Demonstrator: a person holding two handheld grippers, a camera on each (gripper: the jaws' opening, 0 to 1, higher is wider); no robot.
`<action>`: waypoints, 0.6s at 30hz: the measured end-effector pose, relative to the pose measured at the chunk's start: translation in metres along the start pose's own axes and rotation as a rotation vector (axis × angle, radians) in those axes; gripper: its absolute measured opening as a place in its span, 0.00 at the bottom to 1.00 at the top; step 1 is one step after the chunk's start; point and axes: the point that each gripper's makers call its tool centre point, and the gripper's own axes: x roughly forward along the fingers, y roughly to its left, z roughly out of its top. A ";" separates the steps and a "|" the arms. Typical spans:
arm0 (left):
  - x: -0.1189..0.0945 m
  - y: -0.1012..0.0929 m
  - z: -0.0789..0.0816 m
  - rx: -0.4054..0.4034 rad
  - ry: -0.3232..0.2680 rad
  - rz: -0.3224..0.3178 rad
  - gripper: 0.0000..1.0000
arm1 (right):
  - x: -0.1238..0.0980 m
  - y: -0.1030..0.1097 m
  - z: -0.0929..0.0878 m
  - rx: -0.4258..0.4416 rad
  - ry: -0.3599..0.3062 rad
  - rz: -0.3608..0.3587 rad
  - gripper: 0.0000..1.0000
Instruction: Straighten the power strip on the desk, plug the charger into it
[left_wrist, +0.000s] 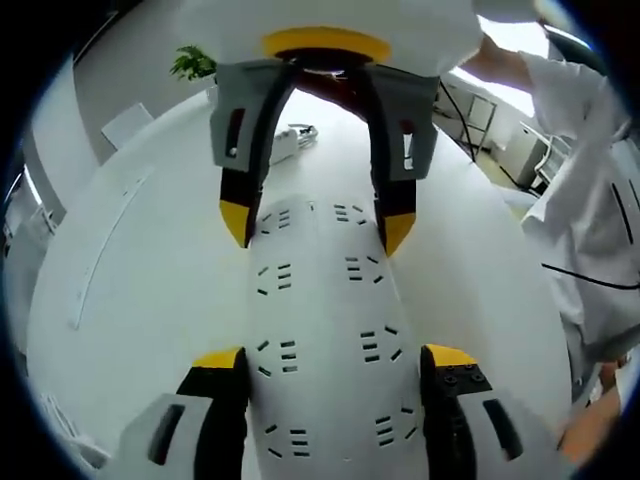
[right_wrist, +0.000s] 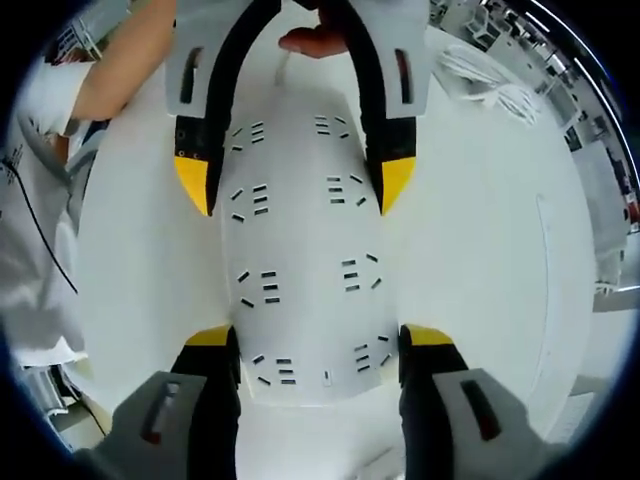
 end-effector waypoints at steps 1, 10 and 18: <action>0.000 0.000 0.000 0.002 0.000 0.000 0.71 | 0.000 0.001 0.000 0.007 -0.003 -0.002 0.63; 0.002 -0.003 0.002 0.014 0.002 -0.002 0.71 | -0.001 0.004 -0.002 0.051 -0.006 -0.013 0.63; 0.003 -0.007 0.003 0.021 0.002 -0.004 0.71 | -0.002 0.008 -0.002 0.083 -0.006 -0.022 0.63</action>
